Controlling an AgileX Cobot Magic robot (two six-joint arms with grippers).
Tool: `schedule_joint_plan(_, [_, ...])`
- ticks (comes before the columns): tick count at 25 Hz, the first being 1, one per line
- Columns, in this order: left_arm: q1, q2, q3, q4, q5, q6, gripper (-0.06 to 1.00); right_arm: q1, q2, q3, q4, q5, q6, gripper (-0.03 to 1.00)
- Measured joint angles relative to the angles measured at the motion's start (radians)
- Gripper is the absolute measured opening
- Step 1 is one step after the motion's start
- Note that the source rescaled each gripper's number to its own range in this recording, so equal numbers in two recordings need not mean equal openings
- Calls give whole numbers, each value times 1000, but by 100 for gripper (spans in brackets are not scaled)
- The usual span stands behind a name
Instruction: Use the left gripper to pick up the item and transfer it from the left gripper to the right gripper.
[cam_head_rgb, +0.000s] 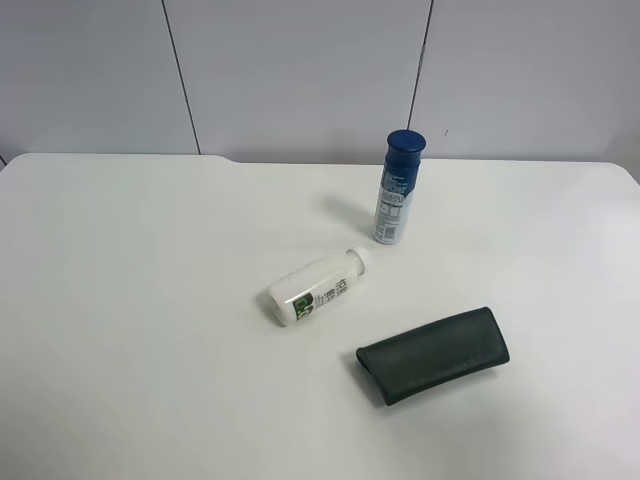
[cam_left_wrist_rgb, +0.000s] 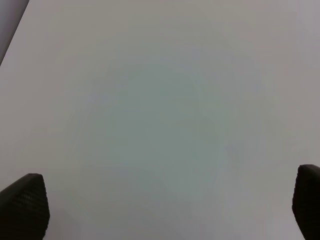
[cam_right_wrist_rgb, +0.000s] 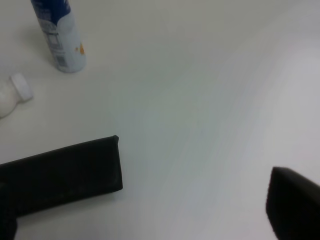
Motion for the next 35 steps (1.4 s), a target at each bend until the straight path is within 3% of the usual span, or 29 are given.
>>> schedule_joint_plan(35, [0, 0, 0, 0, 0, 1, 100, 0, 0, 0, -1, 0, 1, 100])
